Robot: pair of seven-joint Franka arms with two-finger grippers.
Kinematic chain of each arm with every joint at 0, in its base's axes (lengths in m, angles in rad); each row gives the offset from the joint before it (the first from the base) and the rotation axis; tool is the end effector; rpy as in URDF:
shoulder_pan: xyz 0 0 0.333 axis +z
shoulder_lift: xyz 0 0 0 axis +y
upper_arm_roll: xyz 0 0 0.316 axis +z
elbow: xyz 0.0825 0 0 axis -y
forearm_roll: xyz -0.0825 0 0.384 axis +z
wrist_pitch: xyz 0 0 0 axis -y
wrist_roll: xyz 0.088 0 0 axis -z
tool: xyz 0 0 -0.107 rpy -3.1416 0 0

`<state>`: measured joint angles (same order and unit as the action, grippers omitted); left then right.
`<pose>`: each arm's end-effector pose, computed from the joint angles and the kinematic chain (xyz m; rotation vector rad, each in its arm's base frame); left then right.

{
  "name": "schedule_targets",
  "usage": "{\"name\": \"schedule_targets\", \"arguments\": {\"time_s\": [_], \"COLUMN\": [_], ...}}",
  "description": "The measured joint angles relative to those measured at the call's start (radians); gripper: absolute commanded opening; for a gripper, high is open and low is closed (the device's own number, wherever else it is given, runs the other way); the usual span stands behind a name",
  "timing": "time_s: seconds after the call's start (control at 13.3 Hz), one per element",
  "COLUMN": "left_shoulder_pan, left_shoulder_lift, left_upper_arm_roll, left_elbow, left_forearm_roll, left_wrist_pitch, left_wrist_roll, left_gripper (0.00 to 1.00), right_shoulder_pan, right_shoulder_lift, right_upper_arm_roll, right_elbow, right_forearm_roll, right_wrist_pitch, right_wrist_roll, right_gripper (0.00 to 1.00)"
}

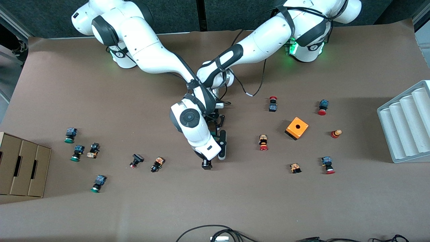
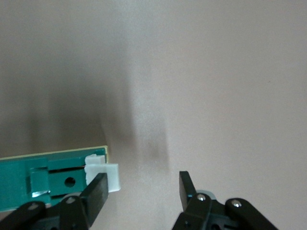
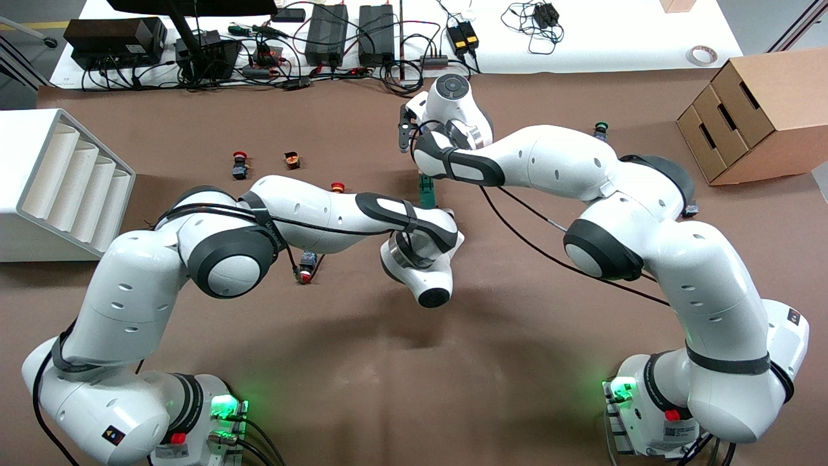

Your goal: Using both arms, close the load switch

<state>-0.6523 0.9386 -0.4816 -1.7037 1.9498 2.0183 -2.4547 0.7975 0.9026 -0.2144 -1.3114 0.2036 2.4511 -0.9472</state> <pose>0.3476 -0.5556 0.0905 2.6794 0.0730 1.5677 0.6161 0.4587 0.2266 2.2500 2.0778 0.3894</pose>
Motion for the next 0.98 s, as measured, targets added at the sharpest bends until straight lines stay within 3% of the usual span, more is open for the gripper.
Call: {"name": "schedule_targets", "arguments": {"time_s": [0.38, 0.45, 0.53, 0.75, 0.98], "left_shoulder_pan": [0.000, 0.000, 0.000, 0.000, 0.000], "left_shoulder_lift": [0.000, 0.000, 0.000, 0.000, 0.000], "left_upper_arm_roll": [0.002, 0.002, 0.002, 0.003, 0.003], "left_elbow": [0.002, 0.002, 0.002, 0.002, 0.003], "left_forearm_roll": [0.002, 0.002, 0.002, 0.002, 0.003], "left_wrist_pitch": [0.001, 0.001, 0.001, 0.001, 0.001], "left_wrist_roll": [0.000, 0.000, 0.000, 0.000, 0.000], "left_gripper": [0.50, 0.50, 0.50, 0.50, 0.50], "right_shoulder_pan": [-0.001, -0.001, -0.001, 0.000, 0.007], "right_shoulder_lift": [0.004, 0.004, 0.004, -0.004, -0.061], "right_upper_arm_roll": [0.000, 0.000, 0.000, -0.008, -0.037], "right_elbow": [0.003, 0.004, 0.007, 0.023, 0.036], "right_forearm_roll": [0.000, 0.000, 0.006, 0.123, 0.181], "right_wrist_pitch": [0.005, 0.005, 0.006, 0.004, -0.056], "right_wrist_roll": [0.000, 0.000, 0.002, 0.001, 0.031], "right_gripper": [0.71, 0.92, 0.99, 0.99, 0.99]}}
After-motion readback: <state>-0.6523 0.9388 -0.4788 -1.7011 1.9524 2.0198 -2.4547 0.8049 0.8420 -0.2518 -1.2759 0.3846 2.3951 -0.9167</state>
